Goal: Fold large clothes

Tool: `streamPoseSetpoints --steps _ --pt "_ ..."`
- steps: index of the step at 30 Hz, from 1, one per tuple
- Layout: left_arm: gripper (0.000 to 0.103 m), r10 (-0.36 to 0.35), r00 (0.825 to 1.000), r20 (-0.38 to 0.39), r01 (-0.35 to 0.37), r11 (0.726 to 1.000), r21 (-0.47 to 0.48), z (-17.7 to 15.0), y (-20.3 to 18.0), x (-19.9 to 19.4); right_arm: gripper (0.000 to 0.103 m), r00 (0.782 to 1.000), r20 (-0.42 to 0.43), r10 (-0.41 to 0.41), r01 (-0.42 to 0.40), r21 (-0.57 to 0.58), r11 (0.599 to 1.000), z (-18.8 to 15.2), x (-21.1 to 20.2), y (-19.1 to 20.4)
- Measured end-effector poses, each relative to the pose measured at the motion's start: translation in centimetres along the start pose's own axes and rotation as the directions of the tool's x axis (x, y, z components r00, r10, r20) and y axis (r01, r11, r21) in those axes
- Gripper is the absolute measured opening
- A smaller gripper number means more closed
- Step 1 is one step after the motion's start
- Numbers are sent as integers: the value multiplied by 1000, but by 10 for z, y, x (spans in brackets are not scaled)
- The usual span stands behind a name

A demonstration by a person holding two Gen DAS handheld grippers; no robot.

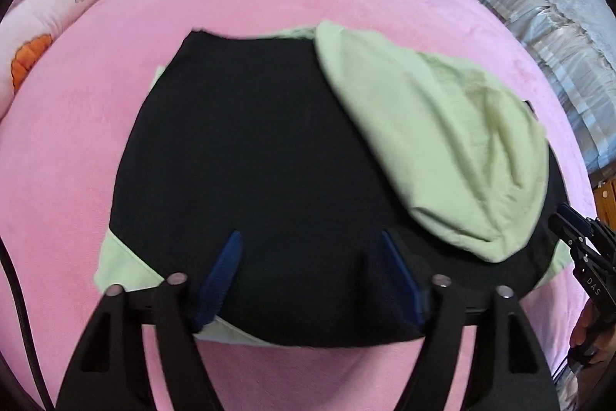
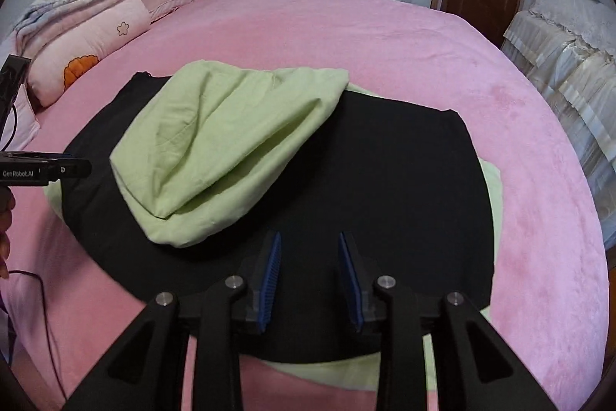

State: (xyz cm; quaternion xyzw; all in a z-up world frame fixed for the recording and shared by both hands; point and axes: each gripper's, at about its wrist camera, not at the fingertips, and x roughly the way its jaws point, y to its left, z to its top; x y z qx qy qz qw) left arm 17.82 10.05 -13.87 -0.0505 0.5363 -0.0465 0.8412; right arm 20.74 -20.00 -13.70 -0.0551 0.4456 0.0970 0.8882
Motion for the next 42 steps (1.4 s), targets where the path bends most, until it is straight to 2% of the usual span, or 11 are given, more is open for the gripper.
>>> streamPoseSetpoints --steps 2,6,14,22,23,25,29,30,37,40,42 --pt "74 -20 1000 -9 20 1000 23 2 -9 -12 32 1000 3 23 -24 17 1000 4 -8 -3" --pt "74 5 999 33 -8 996 90 12 -43 -28 53 997 13 76 -77 101 992 7 -23 -9" --pt "66 -72 997 -20 71 996 -45 27 -65 18 53 987 -61 146 -127 244 962 11 20 -18" --pt "66 -99 995 -11 97 992 -77 29 -72 44 53 976 -73 203 -172 304 937 11 56 -22" --pt "66 -106 994 -7 105 991 -81 30 -72 47 49 976 -67 205 -176 303 937 10 58 -21" --pt "60 -127 992 5 127 988 -83 30 -71 49 27 970 -66 233 -204 294 934 9 61 -17" --pt "12 -139 990 3 139 987 -80 34 -75 55 9 962 -71 265 -232 307 923 8 66 -10" --pt "9 -139 990 7 139 987 -81 36 -74 52 6 960 -67 272 -238 321 917 8 64 -9" --pt "5 -78 988 130 86 995 -58 42 -70 16 3 894 80 440 -417 505 756 -8 46 -7" --pt "5 -43 997 69 48 997 -61 34 -66 41 3 923 32 383 -337 546 767 -32 71 -1" --pt "5 -11 1000 27 13 998 -55 28 -65 59 0 919 45 392 -341 588 734 -45 85 -5"
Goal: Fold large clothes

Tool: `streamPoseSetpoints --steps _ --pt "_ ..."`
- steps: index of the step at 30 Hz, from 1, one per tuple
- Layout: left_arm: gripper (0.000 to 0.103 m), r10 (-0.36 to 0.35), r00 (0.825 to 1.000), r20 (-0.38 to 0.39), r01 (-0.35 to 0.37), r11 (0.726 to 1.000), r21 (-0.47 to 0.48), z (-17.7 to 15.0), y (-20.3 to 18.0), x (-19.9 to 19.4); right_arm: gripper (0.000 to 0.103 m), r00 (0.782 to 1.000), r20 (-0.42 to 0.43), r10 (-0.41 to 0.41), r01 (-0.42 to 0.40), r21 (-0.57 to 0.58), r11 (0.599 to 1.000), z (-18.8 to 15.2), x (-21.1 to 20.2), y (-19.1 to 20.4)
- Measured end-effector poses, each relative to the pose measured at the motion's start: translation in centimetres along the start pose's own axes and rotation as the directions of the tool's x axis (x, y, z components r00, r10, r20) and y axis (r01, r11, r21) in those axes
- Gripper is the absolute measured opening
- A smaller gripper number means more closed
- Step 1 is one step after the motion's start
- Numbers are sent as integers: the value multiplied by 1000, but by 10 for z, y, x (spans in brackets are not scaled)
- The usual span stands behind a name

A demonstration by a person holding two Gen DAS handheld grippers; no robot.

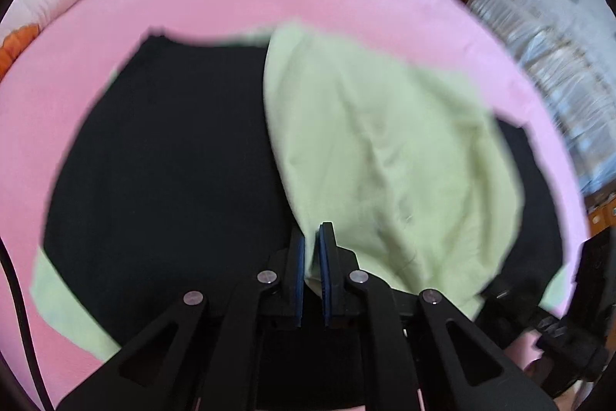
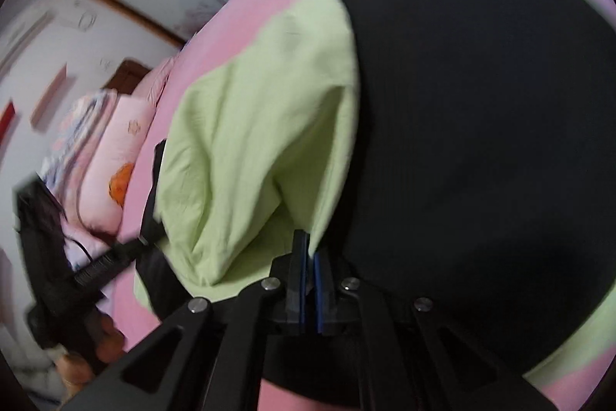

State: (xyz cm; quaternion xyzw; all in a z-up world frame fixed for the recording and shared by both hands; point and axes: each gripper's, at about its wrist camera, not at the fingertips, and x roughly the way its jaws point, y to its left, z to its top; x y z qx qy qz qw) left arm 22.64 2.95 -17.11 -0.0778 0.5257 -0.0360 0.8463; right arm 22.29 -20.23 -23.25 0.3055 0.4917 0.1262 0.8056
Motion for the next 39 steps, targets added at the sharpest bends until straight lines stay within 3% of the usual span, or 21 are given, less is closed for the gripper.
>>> streamPoseSetpoints --steps 2,3,7,8,11,15,20,22,24,25,28,35,39 --pt "7 7 1000 22 -8 1000 27 -2 -4 2 2 999 8 -36 37 -44 998 -1 -3 10" --pt "7 15 999 30 -16 999 43 -2 -7 -1 8 997 13 -78 79 -93 992 -1 -6 20" --pt "40 26 999 30 -28 999 45 3 -9 -24 16 965 78 -249 261 -282 923 -1 -30 57" --pt "50 22 999 41 -23 999 41 4 -8 -31 16 957 119 -266 290 -321 902 -2 -40 66" --pt "62 -15 994 112 13 1000 19 12 -6 -60 16 945 216 -245 314 -389 866 -2 -65 90" --pt "62 -85 982 170 81 996 30 31 -21 -72 16 952 241 -188 275 -405 872 18 -59 115" --pt "62 -87 987 136 84 996 33 50 -41 -41 16 976 162 -142 194 -365 911 51 -18 110" --pt "61 -10 995 100 6 999 37 52 -42 -16 16 955 188 -230 286 -372 883 58 3 105" --pt "58 87 995 58 -89 996 28 44 -31 8 16 908 236 -345 412 -360 837 62 12 90" --pt "61 94 995 31 -95 995 7 41 -21 19 16 894 230 -384 444 -345 827 62 16 77" --pt "62 34 998 51 -33 999 -8 33 -8 25 13 918 191 -347 393 -334 857 56 19 48" --pt "66 61 996 67 -60 998 -17 30 -12 22 16 894 208 -396 446 -343 827 50 22 58" --pt "74 67 997 46 -66 997 -26 30 -13 12 17 900 177 -399 436 -323 840 54 21 55"
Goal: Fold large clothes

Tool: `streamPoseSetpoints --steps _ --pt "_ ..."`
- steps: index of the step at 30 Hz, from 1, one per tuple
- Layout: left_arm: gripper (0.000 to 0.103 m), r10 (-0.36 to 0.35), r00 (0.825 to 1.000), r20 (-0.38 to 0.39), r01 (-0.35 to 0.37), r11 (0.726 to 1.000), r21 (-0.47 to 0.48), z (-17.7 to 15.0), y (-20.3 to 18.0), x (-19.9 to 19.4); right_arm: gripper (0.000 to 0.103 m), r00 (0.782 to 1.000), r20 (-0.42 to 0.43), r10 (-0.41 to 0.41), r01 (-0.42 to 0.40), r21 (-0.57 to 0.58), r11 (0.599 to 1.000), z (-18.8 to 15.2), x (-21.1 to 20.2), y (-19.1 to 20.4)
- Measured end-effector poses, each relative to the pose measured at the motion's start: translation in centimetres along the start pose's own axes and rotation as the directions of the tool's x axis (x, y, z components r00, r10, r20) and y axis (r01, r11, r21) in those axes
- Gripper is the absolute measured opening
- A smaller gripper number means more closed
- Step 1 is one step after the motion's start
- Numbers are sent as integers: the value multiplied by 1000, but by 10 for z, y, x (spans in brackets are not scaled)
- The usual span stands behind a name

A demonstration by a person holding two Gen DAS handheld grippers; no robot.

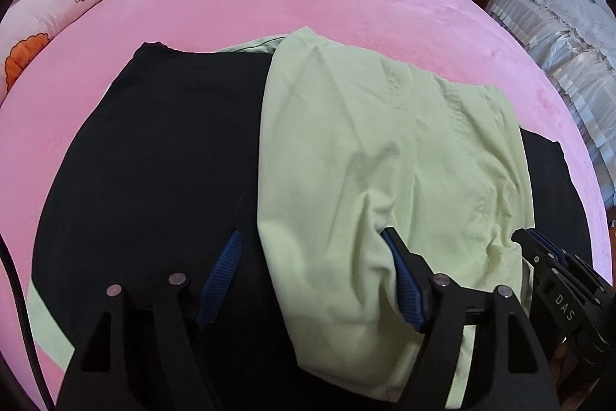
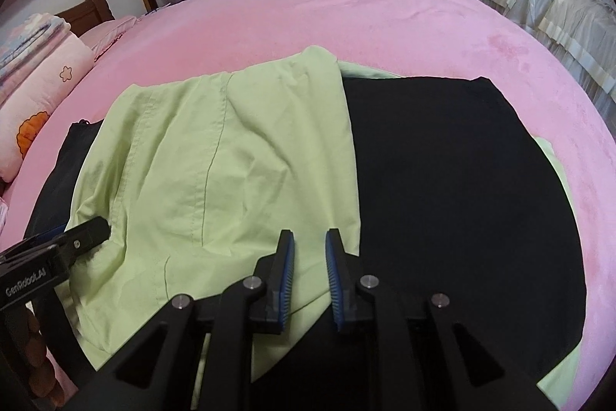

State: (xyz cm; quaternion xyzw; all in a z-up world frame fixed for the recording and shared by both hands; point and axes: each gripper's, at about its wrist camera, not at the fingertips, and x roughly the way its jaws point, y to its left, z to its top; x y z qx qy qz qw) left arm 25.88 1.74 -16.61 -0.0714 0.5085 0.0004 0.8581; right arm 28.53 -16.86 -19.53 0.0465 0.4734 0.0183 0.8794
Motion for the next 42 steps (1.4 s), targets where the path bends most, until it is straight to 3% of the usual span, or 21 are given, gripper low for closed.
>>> streamPoseSetpoints --steps 2,7,11,17,21,25,27,32,38,42 --pt "81 -2 1000 -14 2 1000 -13 -1 0 -9 17 1000 -21 6 -5 16 1000 1 -6 -3" --pt "82 14 1000 18 -14 999 -32 -3 1 -46 23 999 -13 42 -41 42 998 1 -43 4" --pt "82 10 998 62 -7 999 -52 -3 1 -91 29 998 39 52 -52 14 999 -4 -91 14" --pt "82 12 999 41 -11 999 -34 -5 -6 -169 32 989 122 78 -76 -18 997 -10 -164 20" --pt "82 25 997 74 -24 1000 -14 -11 -7 -223 32 975 180 132 -127 -43 991 -18 -215 25" --pt "93 29 994 102 -30 1000 7 -25 -7 -273 40 959 234 163 -149 -76 986 -27 -256 33" --pt "94 43 993 114 -45 999 12 -34 -6 -285 42 951 256 171 -151 -95 984 -33 -271 38" --pt "94 27 994 107 -26 1000 -11 -62 5 -286 45 935 305 181 -152 -118 981 -45 -290 46" --pt "94 -76 995 65 83 990 -110 -93 34 -230 45 916 361 176 -153 -93 984 -65 -269 47" --pt "94 -159 986 56 167 970 -176 -111 57 -180 45 926 353 137 -124 -58 991 -78 -237 50"
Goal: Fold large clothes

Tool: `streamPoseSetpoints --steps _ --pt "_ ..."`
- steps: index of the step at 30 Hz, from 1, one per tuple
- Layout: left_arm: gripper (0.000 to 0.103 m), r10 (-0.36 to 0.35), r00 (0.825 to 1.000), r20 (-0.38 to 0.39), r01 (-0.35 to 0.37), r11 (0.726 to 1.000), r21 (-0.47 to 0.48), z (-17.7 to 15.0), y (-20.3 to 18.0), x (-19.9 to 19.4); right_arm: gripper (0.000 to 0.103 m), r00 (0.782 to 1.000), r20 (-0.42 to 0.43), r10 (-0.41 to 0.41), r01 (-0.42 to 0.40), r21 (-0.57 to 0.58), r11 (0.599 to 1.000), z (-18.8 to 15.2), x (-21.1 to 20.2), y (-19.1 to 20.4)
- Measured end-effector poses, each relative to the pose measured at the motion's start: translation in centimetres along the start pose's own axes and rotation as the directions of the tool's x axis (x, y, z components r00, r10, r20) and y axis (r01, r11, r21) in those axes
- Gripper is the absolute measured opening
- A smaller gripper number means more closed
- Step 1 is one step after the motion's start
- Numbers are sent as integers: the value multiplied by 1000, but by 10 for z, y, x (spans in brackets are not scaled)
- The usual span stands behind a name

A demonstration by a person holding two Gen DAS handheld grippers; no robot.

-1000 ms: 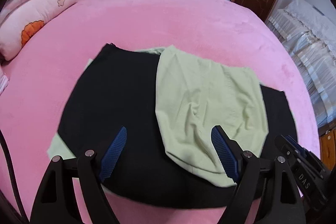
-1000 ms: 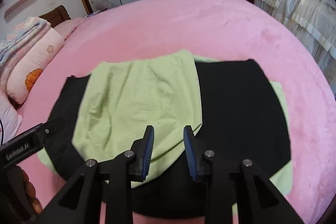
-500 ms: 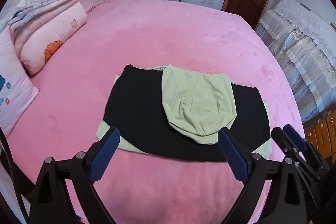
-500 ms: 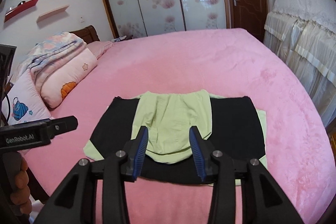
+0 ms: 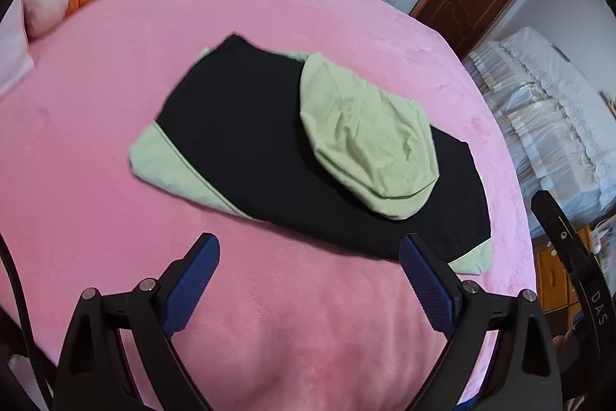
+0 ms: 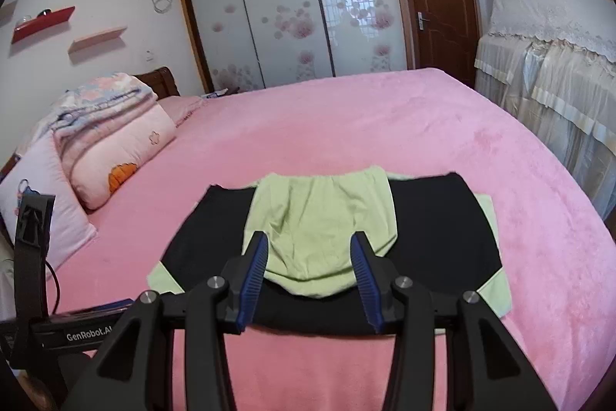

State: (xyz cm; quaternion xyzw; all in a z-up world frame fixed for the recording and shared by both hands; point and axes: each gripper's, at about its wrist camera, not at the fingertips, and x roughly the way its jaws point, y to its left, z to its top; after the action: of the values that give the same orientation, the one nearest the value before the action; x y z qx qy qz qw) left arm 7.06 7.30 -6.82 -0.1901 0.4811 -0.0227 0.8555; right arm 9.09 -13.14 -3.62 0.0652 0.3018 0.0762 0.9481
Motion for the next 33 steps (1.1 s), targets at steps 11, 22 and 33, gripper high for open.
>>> streamPoseSetpoints --steps 11,22,33 --pt "94 -157 987 -27 141 942 -306 -13 98 109 45 987 -159 11 -13 -11 1000 -46 82 8" --pt "94 -177 975 136 209 941 -267 36 100 144 45 986 -164 -29 18 -68 998 -42 128 15" --pt "31 -105 966 238 161 959 -233 64 92 125 42 986 -124 -113 95 -141 985 -15 174 19"
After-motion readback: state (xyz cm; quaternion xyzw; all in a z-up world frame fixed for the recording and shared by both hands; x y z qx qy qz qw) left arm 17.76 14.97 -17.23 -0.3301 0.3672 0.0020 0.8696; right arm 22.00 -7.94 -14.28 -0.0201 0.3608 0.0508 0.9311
